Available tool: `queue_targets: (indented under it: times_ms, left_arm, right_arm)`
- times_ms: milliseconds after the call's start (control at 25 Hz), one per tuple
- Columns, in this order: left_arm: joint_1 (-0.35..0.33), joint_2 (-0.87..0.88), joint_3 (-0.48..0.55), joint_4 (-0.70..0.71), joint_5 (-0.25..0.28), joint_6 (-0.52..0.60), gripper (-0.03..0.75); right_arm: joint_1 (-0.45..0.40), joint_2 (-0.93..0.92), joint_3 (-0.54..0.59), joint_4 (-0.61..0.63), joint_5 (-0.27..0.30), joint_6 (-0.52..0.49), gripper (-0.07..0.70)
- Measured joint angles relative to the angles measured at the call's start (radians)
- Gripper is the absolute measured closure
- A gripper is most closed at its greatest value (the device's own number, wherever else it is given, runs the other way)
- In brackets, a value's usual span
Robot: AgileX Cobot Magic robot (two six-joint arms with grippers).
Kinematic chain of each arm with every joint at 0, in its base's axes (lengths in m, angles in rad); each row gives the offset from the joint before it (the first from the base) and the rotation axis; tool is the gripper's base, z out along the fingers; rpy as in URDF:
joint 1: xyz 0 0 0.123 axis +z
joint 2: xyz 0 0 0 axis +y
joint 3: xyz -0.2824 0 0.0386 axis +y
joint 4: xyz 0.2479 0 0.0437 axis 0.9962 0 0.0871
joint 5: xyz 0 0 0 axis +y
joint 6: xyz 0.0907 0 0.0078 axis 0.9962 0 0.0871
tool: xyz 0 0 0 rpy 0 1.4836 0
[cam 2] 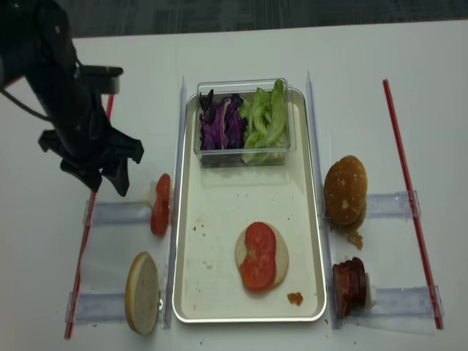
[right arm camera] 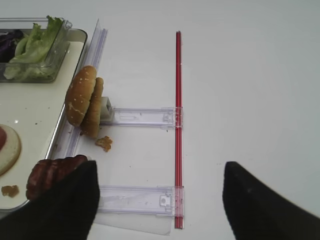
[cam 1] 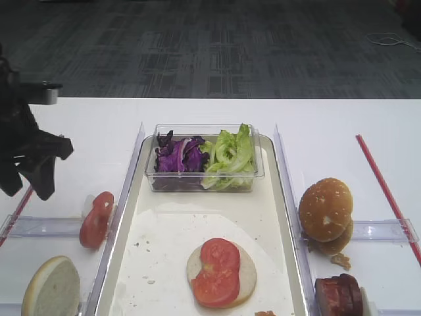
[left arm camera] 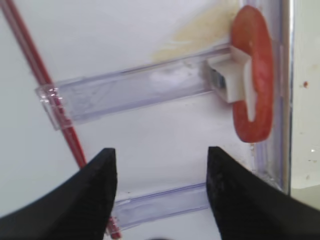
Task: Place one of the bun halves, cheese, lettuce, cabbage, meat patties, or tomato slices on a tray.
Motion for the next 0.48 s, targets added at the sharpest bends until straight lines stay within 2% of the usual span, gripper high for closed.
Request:
queue_targets:
  times_ms: [280, 480]
  left_arm:
    - [0.086, -0.041, 0.0, 0.029, 0.003, 0.002, 0.339]
    - [0.103, -0.082, 0.0, 0.034, 0.003, 0.002, 0.339]
  right_arm:
    - [0.0, 0.0, 0.0, 0.0, 0.0, 0.0, 0.101]
    - [0.0, 0.0, 0.0, 0.0, 0.0, 0.0, 0.101]
